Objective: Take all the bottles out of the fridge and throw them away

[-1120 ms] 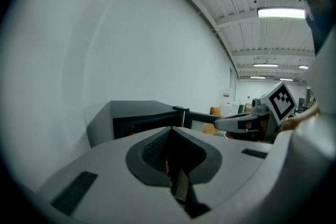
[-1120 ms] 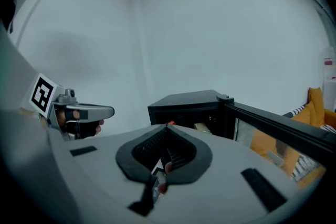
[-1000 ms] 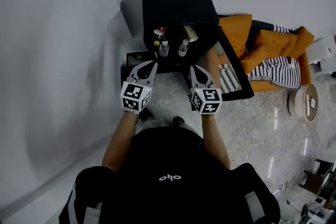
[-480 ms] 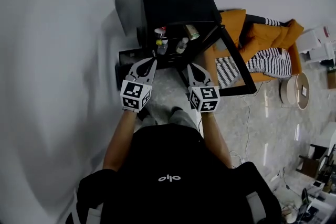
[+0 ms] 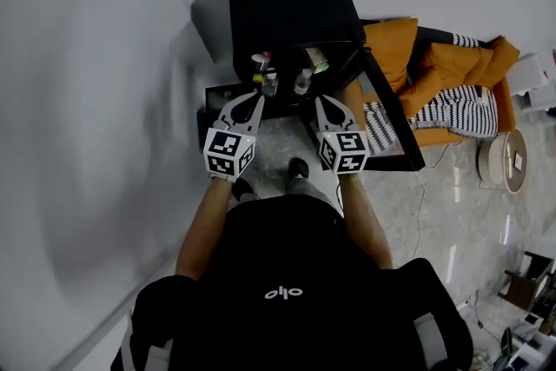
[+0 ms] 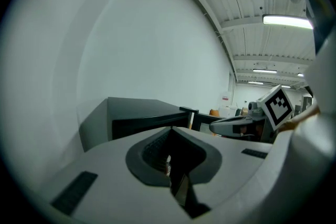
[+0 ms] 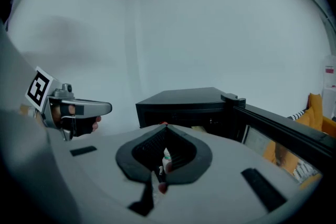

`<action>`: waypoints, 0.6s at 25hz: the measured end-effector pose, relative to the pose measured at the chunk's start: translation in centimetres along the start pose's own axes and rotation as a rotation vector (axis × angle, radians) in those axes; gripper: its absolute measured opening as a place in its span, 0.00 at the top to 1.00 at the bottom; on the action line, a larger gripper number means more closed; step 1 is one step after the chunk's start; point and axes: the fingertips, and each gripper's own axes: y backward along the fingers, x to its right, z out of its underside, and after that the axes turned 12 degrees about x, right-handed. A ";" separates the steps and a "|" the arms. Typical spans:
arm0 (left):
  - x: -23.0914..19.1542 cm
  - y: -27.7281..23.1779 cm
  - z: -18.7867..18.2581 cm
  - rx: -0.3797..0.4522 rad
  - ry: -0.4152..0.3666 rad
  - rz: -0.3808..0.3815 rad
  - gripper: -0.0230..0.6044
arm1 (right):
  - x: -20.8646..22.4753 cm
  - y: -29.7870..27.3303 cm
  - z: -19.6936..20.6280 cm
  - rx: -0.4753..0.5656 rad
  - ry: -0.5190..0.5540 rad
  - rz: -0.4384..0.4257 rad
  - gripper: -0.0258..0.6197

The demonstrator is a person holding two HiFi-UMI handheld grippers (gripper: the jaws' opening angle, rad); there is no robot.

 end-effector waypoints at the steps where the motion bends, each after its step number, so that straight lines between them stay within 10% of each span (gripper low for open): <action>1: 0.6 -0.6 0.2 -0.005 0.003 0.003 0.96 | 0.9 -0.1 0.1 -0.001 -0.004 0.003 0.96; 15: 3.7 -6.7 2.0 -0.059 -0.001 0.052 0.96 | 7.2 -4.2 3.7 -0.014 -0.028 0.062 0.96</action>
